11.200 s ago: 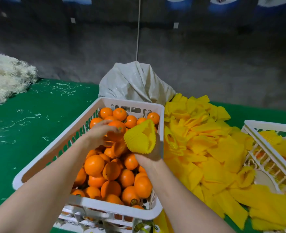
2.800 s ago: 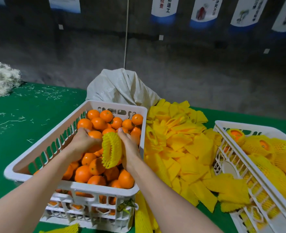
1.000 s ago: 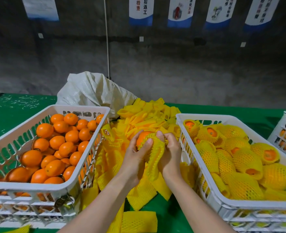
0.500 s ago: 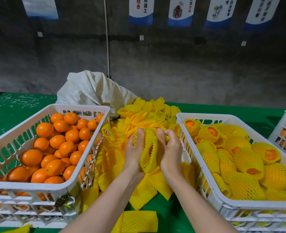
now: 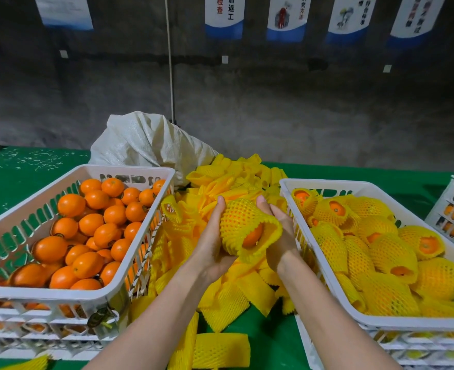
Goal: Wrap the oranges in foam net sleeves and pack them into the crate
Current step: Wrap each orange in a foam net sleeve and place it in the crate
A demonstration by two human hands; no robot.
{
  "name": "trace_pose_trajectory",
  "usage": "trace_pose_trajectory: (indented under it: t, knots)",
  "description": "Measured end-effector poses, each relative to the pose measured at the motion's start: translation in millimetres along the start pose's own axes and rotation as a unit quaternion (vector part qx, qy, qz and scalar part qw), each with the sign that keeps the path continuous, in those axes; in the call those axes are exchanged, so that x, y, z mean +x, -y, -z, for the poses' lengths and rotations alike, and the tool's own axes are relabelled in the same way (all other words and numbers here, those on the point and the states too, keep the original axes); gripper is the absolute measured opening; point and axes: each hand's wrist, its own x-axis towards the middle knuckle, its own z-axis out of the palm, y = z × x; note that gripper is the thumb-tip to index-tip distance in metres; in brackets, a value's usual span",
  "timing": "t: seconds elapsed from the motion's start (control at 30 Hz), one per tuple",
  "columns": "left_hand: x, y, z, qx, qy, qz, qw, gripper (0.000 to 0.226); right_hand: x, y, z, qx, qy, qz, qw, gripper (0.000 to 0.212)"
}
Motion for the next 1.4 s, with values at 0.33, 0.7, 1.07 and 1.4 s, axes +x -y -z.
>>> trace_pose_trajectory:
  t: [0.33,0.7,1.07,1.4]
  knots:
    - [5.4,-1.1,6.4,0.039,-0.117,-0.088,0.989,0.036,-9.3,-5.6,-3.9,-0.027,0.069,-0.079,0.994,0.054]
    - [5.4,2.8,11.3,0.336,-0.282,-0.385,0.812,0.050,-13.3,-29.1,-19.4,0.011,0.022,-0.110,0.994,0.045]
    - [0.8,6.6,12.7,0.193,-0.180,-0.136,0.955,0.040,-7.3,-40.3,-10.4,0.155,-0.005,-0.124,0.980,0.025]
    - [-11.7,-0.7,7.0,0.105,-0.059,0.037,0.992,0.048,-10.8,-32.5,7.4,-0.118,-0.002,0.125,0.985,0.035]
